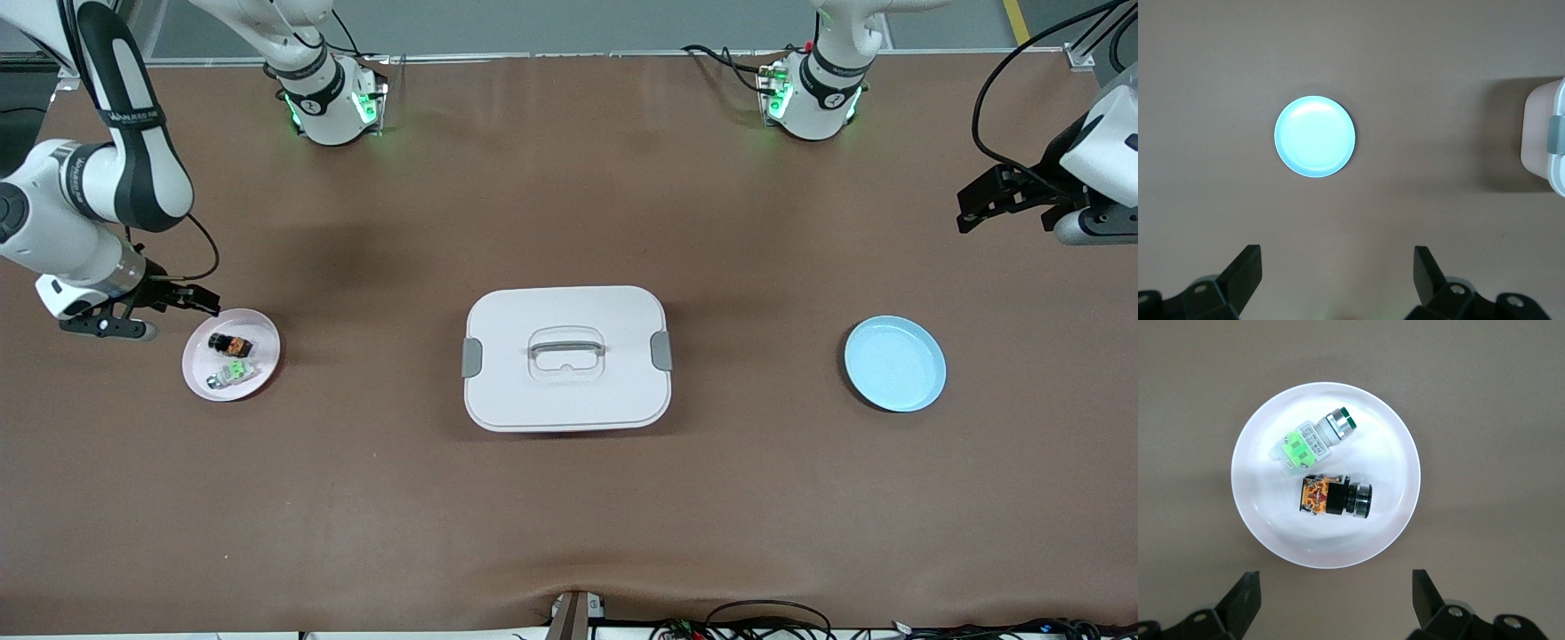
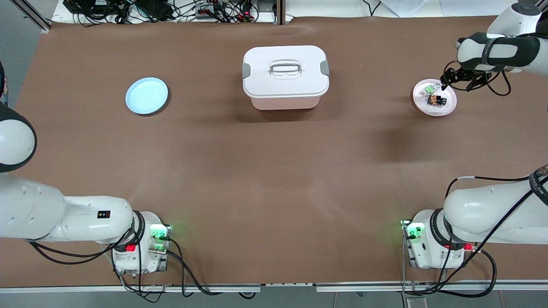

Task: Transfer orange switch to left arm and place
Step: 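Move the right gripper down over the white plate's black switch, then close the right gripper on the black orange switch and lift it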

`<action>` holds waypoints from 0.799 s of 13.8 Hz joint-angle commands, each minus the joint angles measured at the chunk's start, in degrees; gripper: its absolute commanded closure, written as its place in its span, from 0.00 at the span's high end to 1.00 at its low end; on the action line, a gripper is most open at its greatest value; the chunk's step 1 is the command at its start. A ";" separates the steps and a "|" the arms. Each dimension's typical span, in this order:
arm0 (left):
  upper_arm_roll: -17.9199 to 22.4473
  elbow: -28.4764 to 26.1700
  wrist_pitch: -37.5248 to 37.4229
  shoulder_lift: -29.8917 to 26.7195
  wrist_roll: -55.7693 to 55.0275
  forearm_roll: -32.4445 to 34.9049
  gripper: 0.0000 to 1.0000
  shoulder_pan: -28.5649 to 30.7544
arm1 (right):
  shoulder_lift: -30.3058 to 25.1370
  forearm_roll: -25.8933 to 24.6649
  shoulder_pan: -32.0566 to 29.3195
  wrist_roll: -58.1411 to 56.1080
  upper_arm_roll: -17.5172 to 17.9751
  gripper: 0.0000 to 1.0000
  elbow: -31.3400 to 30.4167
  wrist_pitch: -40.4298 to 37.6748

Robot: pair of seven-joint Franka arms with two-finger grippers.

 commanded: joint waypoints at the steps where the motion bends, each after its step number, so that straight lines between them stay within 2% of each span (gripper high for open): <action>1: -0.13 1.40 -1.08 0.75 -0.14 0.26 1.00 0.03 | 2.89 -0.33 -1.05 4.17 0.72 1.00 -0.02 3.41; 6: -0.22 1.49 -0.91 0.92 -0.14 0.26 1.00 0.03 | 7.90 -0.25 -0.44 12.44 0.81 1.00 0.32 8.07; 11: -0.13 1.49 -0.91 0.92 -0.14 0.26 1.00 0.21 | 13.09 -0.33 -0.26 13.16 0.81 1.00 2.86 11.07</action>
